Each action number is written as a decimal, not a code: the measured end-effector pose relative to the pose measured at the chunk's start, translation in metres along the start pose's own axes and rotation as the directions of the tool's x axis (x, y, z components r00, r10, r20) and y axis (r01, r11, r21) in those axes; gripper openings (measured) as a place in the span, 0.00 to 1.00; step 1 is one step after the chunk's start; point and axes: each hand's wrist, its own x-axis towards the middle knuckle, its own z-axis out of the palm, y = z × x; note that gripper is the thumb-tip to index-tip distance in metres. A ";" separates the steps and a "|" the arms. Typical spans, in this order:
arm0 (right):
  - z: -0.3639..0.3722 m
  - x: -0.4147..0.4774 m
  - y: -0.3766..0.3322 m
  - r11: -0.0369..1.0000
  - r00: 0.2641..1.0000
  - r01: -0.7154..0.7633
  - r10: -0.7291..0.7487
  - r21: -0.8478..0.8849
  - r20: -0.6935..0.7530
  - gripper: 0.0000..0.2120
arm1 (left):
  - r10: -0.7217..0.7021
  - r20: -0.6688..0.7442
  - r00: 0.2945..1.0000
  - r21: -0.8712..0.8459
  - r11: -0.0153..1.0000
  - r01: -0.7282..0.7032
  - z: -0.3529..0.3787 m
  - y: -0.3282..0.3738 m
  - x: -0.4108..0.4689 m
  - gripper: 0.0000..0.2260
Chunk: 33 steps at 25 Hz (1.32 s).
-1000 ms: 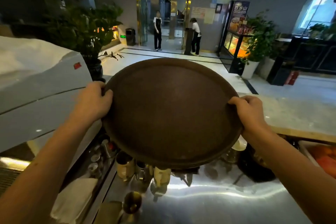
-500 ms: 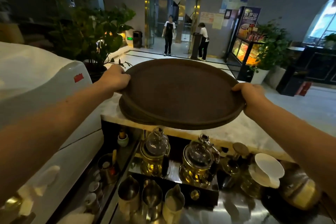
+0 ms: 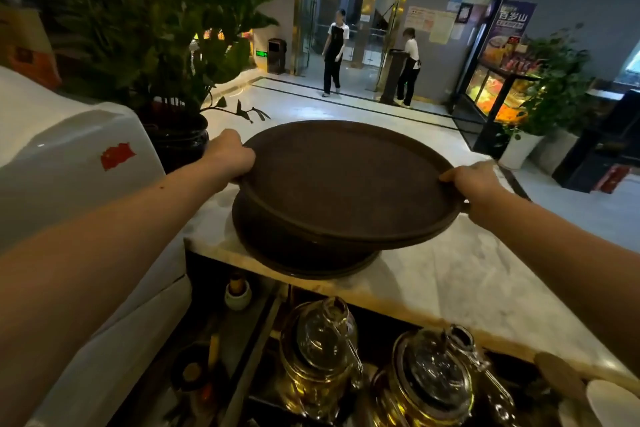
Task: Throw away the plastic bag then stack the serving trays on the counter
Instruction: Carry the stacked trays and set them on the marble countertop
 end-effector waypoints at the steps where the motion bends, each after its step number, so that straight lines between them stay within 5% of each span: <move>1: 0.017 0.011 0.003 0.999 1.000 0.015 -0.014 -0.039 0.007 0.09 | -0.013 -0.013 1.000 0.023 1.000 0.013 0.004 -0.006 0.012 0.12; 12: 0.124 0.065 0.067 0.952 0.992 0.065 -0.030 -0.300 0.120 0.06 | -0.097 -0.120 0.988 0.180 0.977 0.118 0.064 -0.085 0.076 0.13; 33: 0.153 0.072 0.095 0.687 0.987 0.154 -0.073 -0.710 0.144 0.11 | -0.136 -0.174 0.975 0.221 0.960 0.173 0.108 -0.096 0.092 0.11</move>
